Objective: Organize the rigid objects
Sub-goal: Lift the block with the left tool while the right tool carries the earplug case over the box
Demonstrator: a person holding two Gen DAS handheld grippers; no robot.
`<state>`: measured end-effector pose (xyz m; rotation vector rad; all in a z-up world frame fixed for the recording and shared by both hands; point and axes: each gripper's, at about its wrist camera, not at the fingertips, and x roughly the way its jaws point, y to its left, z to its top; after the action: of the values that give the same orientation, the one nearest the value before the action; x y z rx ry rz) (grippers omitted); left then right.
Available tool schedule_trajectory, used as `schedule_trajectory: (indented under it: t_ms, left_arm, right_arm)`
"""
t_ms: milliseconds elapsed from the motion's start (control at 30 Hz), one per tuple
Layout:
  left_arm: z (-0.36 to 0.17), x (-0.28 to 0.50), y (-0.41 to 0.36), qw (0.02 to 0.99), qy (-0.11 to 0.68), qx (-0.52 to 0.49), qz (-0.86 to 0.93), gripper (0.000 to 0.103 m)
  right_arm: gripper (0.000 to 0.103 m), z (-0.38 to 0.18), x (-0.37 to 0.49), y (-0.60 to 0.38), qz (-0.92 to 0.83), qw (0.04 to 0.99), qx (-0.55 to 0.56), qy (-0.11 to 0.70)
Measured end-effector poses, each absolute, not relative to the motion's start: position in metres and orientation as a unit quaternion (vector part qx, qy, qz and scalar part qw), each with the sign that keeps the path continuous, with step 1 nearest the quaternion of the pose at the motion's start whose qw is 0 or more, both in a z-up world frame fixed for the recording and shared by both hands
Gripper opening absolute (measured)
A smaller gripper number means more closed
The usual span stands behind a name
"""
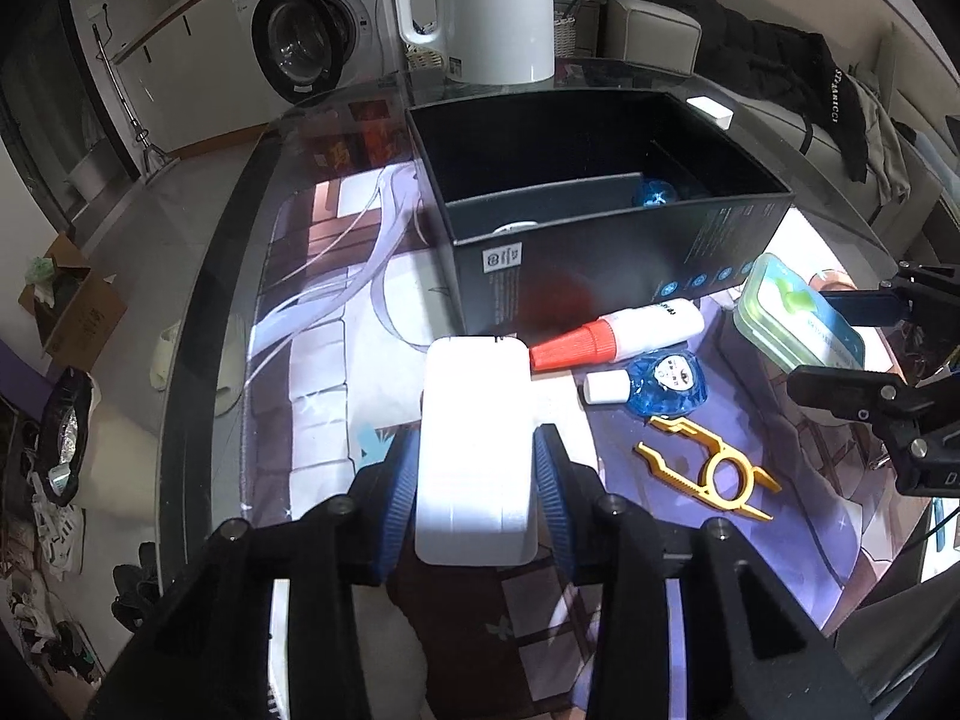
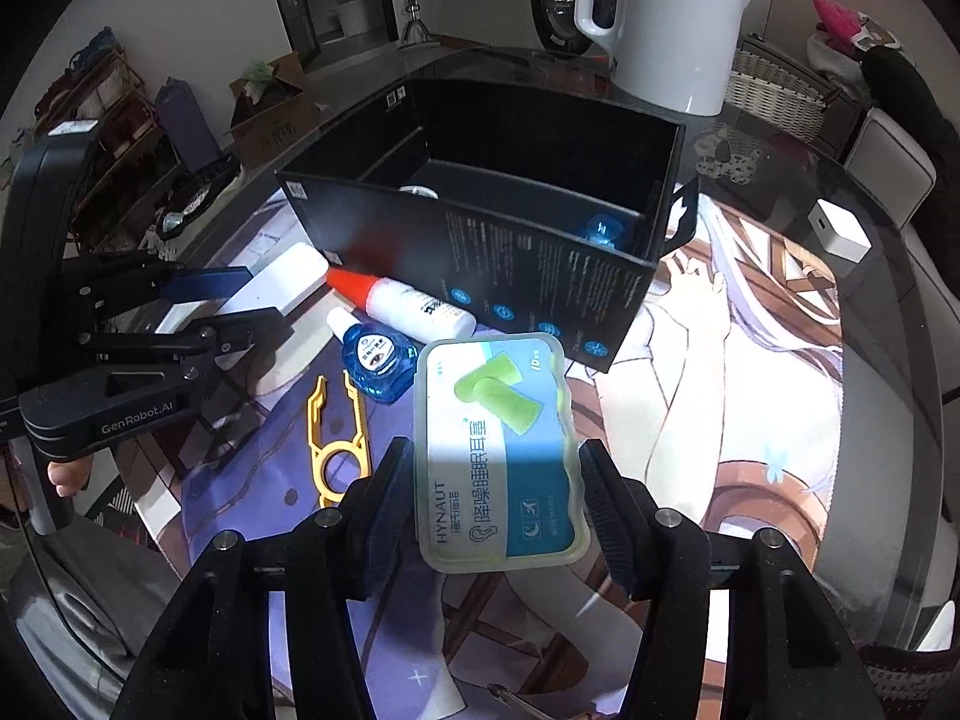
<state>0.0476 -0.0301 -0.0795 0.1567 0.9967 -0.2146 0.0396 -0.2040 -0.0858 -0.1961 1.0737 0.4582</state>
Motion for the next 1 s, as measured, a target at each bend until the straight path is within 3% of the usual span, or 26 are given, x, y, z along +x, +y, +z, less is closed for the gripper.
schedule_trajectory:
  t_ms: [267,800,1000]
  left_arm:
    - [-0.04,0.035,-0.024,0.903,0.414,0.062,-0.099,0.037]
    - [0.049,-0.009,-0.015,0.99,0.127,0.029,-0.062,0.037]
    - [0.045,0.004,-0.013,0.99,0.126,0.009,-0.064,0.037]
  right_arm:
    - [0.056,-0.033,0.025,-0.216,0.227,0.881,-0.048,0.412]
    - [0.056,0.046,-0.029,-0.224,0.191,0.974,0.001,0.122]
    - [0.056,0.05,-0.03,-0.228,0.173,0.979,0.018,0.109]
